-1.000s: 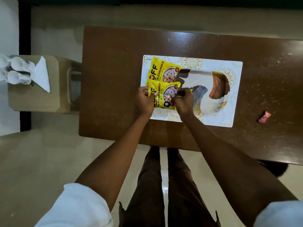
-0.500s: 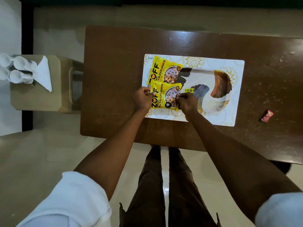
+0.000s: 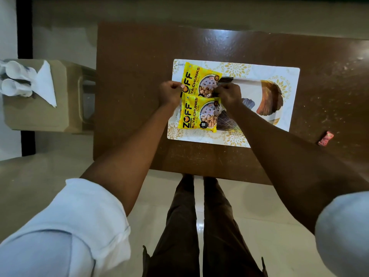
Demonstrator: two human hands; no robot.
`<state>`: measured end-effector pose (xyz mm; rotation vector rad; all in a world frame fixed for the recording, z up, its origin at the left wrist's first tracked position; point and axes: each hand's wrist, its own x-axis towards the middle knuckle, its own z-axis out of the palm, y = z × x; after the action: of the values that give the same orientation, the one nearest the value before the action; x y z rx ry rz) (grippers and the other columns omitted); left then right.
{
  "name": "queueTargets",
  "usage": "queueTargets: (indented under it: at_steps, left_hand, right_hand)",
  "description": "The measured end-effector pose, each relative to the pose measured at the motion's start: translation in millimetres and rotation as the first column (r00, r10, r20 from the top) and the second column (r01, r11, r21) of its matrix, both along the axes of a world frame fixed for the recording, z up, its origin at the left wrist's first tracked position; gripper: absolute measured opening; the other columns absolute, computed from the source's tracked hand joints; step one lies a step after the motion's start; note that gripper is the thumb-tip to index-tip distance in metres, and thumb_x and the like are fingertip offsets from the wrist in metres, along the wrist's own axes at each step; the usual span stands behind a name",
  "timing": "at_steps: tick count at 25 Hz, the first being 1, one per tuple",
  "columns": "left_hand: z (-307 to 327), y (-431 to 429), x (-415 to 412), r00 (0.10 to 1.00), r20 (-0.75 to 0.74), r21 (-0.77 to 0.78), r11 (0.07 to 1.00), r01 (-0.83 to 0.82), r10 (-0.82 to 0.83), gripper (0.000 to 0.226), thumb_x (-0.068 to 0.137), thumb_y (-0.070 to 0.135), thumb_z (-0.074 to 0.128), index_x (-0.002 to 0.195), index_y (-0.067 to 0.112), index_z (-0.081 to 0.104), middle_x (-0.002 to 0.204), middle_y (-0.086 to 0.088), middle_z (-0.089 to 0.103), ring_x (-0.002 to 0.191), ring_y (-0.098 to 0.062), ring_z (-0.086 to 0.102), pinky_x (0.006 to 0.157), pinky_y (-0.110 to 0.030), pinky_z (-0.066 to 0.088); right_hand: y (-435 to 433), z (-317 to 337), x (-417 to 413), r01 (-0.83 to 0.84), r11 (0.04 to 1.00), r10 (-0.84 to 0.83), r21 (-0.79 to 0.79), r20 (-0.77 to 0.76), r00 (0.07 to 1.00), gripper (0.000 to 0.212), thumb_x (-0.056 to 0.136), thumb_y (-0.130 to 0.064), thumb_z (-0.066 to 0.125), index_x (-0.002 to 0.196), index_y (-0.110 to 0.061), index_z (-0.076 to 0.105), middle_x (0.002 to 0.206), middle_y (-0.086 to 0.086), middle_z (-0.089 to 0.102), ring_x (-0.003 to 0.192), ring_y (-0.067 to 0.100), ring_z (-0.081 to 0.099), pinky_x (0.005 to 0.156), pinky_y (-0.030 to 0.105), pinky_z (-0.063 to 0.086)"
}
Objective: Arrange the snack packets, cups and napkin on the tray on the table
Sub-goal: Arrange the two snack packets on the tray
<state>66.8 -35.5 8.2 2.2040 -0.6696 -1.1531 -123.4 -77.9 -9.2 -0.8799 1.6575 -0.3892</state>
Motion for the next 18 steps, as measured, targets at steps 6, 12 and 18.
queueTargets:
  at_steps: [6,12,18]
  left_hand:
    - [-7,0,-2,0.997,-0.071,0.014,1.000,0.008,-0.007,0.020,0.087,0.007,0.080,0.100,-0.007,0.076,0.111,-0.020,0.076,0.107,-0.032,0.073,0.091,-0.043,0.060]
    - [-6,-7,-5,0.997,-0.074,0.030,0.999,-0.022,0.024,0.022,0.086,0.012,0.082,0.103,-0.001,0.075,0.102,-0.021,0.077,0.086,-0.030,0.073,0.069,-0.039,0.060]
    - [-7,-11,-4,0.999,-0.054,0.020,1.000,-0.003,0.004,0.017,0.092,0.006,0.074,0.105,-0.007,0.074,0.113,-0.022,0.075,0.088,-0.035,0.075,0.050,-0.021,0.053]
  right_hand:
    - [-8,1,8,-0.021,0.995,0.009,-0.092,-0.126,0.992,0.028,0.093,-0.014,0.064,0.118,-0.007,0.071,0.110,0.009,0.076,0.094,0.022,0.074,0.081,0.030,0.060]
    - [-7,-3,1,-0.060,0.988,0.025,-0.143,-0.236,0.971,0.028,0.093,-0.010,0.064,0.120,-0.010,0.069,0.114,0.005,0.072,0.078,0.002,0.061,0.057,0.003,0.041]
    - [49,-4,-8,0.066,0.994,-0.092,-0.082,-0.370,0.925,0.036,0.093,-0.032,0.058,0.102,0.002,0.063,0.100,0.023,0.070,0.094,0.037,0.069,0.078,0.048,0.056]
